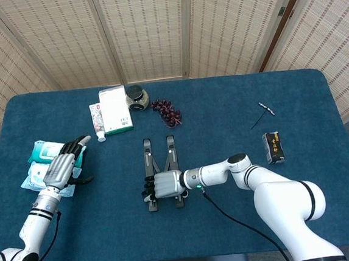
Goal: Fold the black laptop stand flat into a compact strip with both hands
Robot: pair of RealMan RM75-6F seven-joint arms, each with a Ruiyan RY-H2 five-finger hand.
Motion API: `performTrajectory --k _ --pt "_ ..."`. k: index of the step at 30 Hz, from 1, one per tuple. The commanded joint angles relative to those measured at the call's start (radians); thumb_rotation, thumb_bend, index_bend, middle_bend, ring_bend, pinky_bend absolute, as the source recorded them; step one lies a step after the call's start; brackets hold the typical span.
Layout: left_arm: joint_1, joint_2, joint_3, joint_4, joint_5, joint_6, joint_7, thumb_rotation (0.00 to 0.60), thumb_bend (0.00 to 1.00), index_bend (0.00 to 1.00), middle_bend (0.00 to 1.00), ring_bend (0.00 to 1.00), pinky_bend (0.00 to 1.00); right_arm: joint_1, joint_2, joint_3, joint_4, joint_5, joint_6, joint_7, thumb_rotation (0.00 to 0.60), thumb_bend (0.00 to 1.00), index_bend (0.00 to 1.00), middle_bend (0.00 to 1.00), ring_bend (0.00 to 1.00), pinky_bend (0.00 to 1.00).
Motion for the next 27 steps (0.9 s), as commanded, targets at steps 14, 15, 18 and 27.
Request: performTrajectory --k 14,15,18,27 --pt "0.009 -0.004 0.001 0.004 0.013 -0.003 -0.013 0.6 0.15 0.02 0.03 0.06 0.0 0.004 -0.027 -0.009 0.031 0.033 0.02 0.019 0.6 0.01 0.0 0.16 0.0 0.0" --pt "0.008 -0.005 0.0 0.006 0.014 -0.005 -0.012 0.6 0.15 0.02 0.03 0.06 0.0 0.003 -0.03 -0.01 0.036 0.034 0.022 0.02 0.6 0.01 0.0 0.18 0.0 0.0" --pt "0.008 -0.008 0.0 0.007 0.014 -0.008 -0.013 0.6 0.15 0.02 0.03 0.06 0.0 0.001 -0.035 -0.011 0.047 0.039 0.024 0.026 0.6 0.04 0.03 0.25 0.0 0.0" --pt "0.01 -0.009 0.001 0.008 0.02 -0.012 -0.02 0.6 0.15 0.02 0.03 0.06 0.0 -0.018 -0.059 -0.007 0.091 0.056 0.051 0.036 0.6 0.13 0.19 0.39 0.0 0.0"
